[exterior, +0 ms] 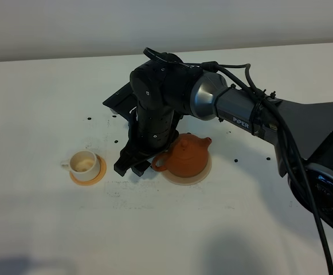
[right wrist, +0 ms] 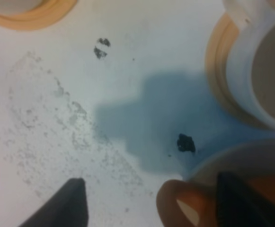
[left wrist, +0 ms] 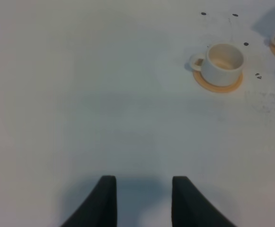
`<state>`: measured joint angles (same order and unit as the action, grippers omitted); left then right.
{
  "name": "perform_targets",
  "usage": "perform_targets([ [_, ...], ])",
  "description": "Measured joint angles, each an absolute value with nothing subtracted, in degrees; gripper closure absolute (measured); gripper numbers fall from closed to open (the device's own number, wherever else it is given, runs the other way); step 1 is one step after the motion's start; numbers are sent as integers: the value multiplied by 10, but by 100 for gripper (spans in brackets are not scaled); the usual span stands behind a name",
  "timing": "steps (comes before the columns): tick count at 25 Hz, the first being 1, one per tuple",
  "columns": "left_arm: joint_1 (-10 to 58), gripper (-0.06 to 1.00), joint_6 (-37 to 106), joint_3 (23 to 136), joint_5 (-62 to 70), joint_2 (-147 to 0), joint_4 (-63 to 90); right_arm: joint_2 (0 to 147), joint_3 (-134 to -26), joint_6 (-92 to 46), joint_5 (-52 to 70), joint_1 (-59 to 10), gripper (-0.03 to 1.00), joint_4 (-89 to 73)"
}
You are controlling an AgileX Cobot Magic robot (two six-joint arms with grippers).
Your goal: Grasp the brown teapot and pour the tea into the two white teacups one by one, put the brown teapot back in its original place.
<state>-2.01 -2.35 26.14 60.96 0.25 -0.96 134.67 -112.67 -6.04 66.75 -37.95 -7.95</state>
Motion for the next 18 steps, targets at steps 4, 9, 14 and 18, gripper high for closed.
perform_targets([
  [4,-20,64,-24,261,610,2,-10,1347,-1127,-60,668,-380,41,-80],
  [9,-20,64,-24,261,610,2,-10,1346,-1127,-60,675,-380,41,-80],
  [14,-20,64,-24,261,610,2,-10,1323,-1097,-60,659,-380,41,-80],
  [18,-20,64,-24,261,610,2,-10,1295,-1041,-61,618,-380,41,-86],
])
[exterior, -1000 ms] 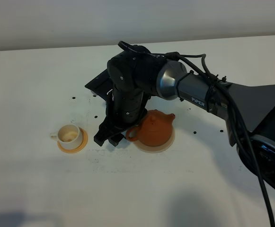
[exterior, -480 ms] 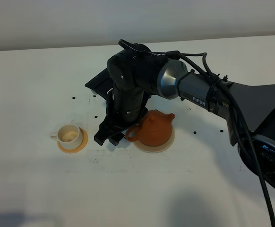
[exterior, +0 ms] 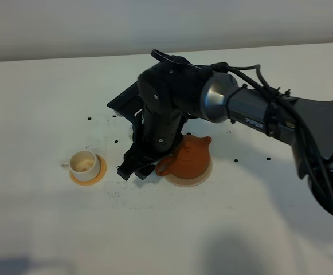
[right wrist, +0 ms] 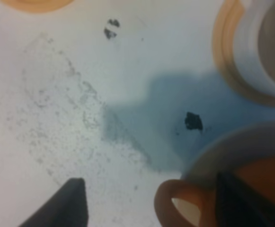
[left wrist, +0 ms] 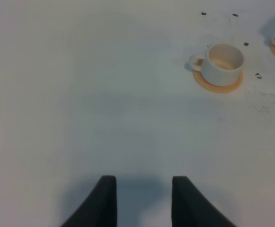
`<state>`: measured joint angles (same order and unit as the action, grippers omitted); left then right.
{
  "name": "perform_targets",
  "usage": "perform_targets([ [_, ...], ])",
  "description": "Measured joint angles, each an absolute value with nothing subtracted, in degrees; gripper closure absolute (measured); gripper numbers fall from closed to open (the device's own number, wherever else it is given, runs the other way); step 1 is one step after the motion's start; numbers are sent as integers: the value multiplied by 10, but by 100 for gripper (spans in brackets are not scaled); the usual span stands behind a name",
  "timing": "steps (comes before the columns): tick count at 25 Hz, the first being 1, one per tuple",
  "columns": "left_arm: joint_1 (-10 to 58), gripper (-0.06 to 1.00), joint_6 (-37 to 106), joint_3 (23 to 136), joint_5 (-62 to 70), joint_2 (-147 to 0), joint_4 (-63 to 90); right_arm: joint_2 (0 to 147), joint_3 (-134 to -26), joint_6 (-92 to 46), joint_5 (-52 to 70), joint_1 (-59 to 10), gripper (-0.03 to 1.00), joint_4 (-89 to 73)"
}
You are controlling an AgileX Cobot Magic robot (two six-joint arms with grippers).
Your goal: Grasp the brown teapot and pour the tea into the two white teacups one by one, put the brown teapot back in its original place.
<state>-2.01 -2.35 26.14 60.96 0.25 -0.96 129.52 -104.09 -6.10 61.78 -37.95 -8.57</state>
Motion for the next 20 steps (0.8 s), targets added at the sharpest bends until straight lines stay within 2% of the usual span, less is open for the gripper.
perform_targets([
  [20,-20,64,-24,261,610,2,-10,1279,-1010,-65,590,-402,41,-86],
])
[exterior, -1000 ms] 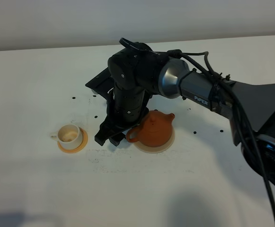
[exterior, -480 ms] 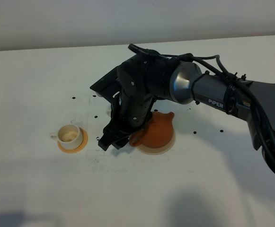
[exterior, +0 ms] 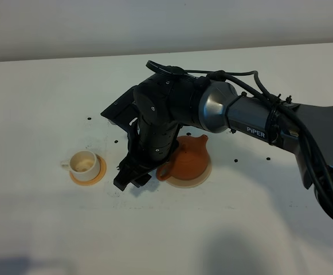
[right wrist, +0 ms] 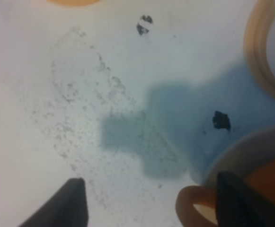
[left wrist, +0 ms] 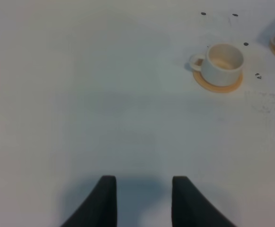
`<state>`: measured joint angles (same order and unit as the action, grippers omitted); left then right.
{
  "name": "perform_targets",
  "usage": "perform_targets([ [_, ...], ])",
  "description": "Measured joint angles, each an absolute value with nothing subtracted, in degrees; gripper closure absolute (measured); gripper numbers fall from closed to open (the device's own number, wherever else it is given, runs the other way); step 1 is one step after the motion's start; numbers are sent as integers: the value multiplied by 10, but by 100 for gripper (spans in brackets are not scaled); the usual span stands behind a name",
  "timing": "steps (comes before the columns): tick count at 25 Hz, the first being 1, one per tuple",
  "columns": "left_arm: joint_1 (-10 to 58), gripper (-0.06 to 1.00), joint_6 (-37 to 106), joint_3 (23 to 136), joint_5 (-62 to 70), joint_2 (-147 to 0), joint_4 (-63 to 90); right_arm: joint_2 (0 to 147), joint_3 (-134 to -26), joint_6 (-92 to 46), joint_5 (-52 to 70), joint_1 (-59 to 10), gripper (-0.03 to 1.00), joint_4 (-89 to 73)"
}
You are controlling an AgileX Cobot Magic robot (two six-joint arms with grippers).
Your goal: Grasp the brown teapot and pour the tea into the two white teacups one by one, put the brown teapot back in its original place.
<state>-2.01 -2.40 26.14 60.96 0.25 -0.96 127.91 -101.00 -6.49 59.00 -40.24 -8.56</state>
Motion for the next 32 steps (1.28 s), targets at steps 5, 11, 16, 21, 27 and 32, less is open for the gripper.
perform_targets([
  [5,-20,64,-24,261,610,2,-10,1272,-992,-65,581,-402,41,-91],
  [11,-20,64,-24,261,610,2,-10,1270,-983,-66,575,-402,41,-95],
  [16,-20,64,-24,261,610,2,-10,1270,-983,-66,575,-404,41,-95],
  [21,-20,64,-24,261,610,2,-10,1270,-983,-66,582,-404,41,-95],
  [27,-20,64,-24,261,610,2,-10,1268,-983,-66,593,-403,41,-95],
  [32,-20,64,-24,261,610,2,-10,1268,-983,-66,599,-403,41,-95],
])
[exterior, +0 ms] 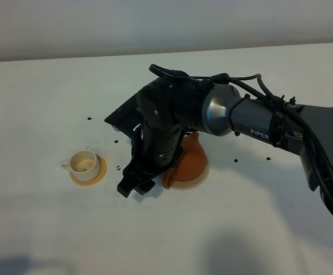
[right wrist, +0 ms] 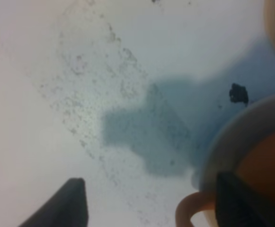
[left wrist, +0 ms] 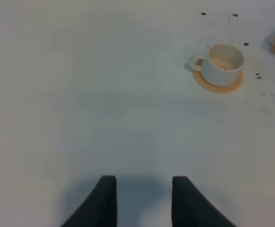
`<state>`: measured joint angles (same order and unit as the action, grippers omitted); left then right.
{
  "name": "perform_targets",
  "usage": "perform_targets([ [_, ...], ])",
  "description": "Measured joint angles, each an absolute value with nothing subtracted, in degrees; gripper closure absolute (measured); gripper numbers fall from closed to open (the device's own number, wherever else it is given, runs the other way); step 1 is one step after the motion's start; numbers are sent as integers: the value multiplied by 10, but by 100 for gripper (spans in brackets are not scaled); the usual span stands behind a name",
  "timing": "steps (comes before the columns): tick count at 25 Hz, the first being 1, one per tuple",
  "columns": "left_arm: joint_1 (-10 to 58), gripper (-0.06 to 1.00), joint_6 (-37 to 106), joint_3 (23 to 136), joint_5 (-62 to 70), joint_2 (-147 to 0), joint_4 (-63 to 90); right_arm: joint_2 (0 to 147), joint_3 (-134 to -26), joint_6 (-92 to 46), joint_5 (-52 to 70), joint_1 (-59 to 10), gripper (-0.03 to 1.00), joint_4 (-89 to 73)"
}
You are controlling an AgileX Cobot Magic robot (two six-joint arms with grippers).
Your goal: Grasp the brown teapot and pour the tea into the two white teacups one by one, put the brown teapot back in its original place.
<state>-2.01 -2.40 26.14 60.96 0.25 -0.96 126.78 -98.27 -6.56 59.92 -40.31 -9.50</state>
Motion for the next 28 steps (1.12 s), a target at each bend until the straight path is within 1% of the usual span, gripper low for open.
perform_targets([
  [22,-20,64,-23,261,610,2,-10,1253,-982,-66,613,-407,41,-79],
  [28,-20,64,-23,261,610,2,-10,1251,-953,-66,589,-407,41,-82],
])
